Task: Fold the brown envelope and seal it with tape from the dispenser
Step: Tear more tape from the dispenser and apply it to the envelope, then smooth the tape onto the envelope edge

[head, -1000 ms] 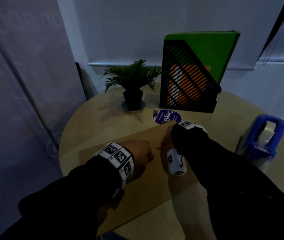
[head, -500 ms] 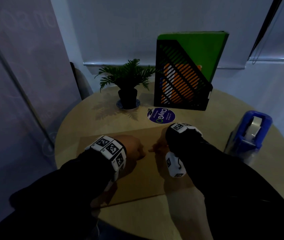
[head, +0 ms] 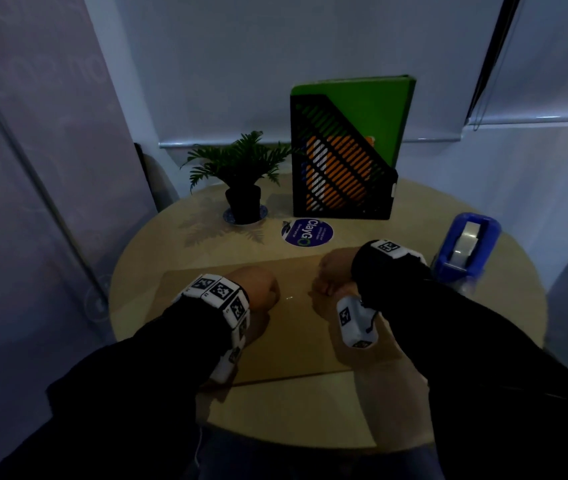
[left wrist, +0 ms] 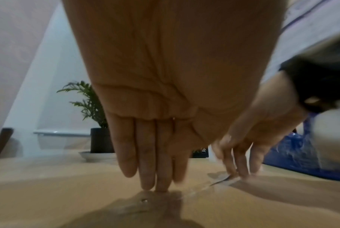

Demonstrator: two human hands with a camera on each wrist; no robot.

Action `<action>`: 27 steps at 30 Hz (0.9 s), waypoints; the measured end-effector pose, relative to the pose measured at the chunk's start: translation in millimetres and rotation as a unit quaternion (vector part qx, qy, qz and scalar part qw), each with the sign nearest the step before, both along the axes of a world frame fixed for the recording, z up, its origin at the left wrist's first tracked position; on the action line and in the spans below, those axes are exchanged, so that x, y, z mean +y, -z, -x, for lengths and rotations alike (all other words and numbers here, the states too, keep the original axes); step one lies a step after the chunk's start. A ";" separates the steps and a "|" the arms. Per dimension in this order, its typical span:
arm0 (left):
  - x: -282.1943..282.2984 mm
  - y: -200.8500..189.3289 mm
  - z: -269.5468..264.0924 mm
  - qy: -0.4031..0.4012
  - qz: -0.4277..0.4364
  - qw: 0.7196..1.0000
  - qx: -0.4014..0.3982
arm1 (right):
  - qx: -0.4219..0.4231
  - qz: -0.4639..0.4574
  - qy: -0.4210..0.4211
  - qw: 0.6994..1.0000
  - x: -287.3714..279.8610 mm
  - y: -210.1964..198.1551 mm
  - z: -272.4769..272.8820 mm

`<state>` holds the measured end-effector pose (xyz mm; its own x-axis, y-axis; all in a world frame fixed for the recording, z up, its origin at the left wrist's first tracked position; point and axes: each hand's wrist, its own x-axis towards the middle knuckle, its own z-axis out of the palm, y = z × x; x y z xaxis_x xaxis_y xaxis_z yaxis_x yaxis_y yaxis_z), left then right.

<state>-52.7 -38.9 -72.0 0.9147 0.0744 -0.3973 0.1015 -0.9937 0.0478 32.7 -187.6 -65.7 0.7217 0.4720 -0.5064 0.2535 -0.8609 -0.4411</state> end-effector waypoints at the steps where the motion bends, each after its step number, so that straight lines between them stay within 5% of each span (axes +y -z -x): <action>1: -2.2 0.0 0.4 -0.001 0.000 1.000 -0.009 | -0.027 -0.028 0.013 0.999 -5.2 -3.3 -2.0; 10: -25.0 6.9 -11.4 -0.046 -0.073 0.996 0.000 | -0.144 -0.111 -0.006 0.983 -51.9 -32.5 6.6; 15: -29.1 -17.6 -26.0 0.003 -0.060 0.997 -0.053 | -0.230 -0.230 0.051 0.944 -104.8 -50.0 -7.8; 20: -74.3 -40.5 -36.2 0.036 0.140 0.966 -0.215 | -0.357 -0.257 0.150 0.886 -161.7 -51.6 -31.8; 27: -159.0 -26.2 -65.4 0.025 0.367 0.900 -0.233 | -0.408 -0.190 0.192 0.872 -202.3 -30.2 -57.4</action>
<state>12.6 -198.0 -45.8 0.9897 -0.0973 0.1049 -0.1430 -0.6792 0.7199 90.2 -389.9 -35.5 0.9106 0.1373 0.3898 0.3411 -0.7823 -0.5213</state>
